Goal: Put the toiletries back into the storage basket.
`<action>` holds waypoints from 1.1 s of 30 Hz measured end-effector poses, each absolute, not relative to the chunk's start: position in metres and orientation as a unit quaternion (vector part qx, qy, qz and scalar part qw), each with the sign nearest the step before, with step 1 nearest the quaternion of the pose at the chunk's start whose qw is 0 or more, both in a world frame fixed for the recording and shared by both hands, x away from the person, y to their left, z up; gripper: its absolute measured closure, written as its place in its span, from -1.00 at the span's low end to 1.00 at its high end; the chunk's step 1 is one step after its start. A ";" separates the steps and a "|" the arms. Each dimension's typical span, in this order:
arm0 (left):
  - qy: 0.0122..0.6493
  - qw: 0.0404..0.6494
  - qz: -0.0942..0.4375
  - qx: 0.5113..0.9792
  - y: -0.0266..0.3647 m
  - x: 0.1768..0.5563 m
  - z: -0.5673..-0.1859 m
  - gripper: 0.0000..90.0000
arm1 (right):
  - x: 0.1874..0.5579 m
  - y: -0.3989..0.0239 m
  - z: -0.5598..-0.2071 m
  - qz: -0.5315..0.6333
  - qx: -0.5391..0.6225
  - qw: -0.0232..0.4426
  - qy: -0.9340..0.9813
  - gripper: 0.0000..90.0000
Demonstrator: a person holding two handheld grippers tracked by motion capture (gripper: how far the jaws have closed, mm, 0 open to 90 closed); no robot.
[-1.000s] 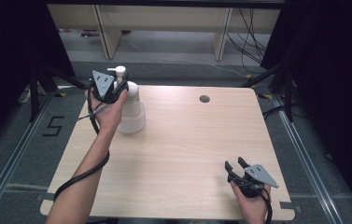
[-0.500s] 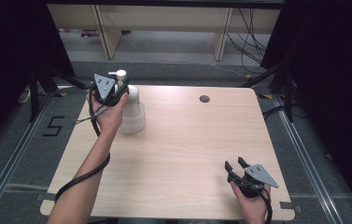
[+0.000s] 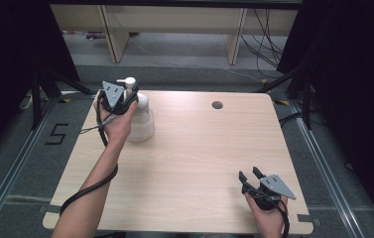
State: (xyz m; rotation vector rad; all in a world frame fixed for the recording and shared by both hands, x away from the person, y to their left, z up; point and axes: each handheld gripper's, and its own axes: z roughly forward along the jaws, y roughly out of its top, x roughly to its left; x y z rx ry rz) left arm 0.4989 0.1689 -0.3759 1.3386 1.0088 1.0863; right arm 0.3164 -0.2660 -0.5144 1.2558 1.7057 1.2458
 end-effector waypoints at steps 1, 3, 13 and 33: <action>0.425 0.541 0.457 0.563 0.169 0.499 -0.376 0.31 | 0.316 -0.266 -0.514 0.478 0.481 0.335 0.654 -0.02; 0.425 0.540 0.458 0.564 0.169 0.500 -0.378 0.31 | 0.316 -0.266 -0.514 0.474 0.482 0.334 0.657 -0.02; 0.427 0.538 0.455 0.567 0.169 0.500 -0.382 0.31 | 0.316 -0.266 -0.514 0.474 0.483 0.333 0.657 -0.02; 0.428 0.537 0.453 0.568 0.168 0.501 -0.385 0.31 | 0.316 -0.266 -0.514 0.474 0.482 0.333 0.658 -0.02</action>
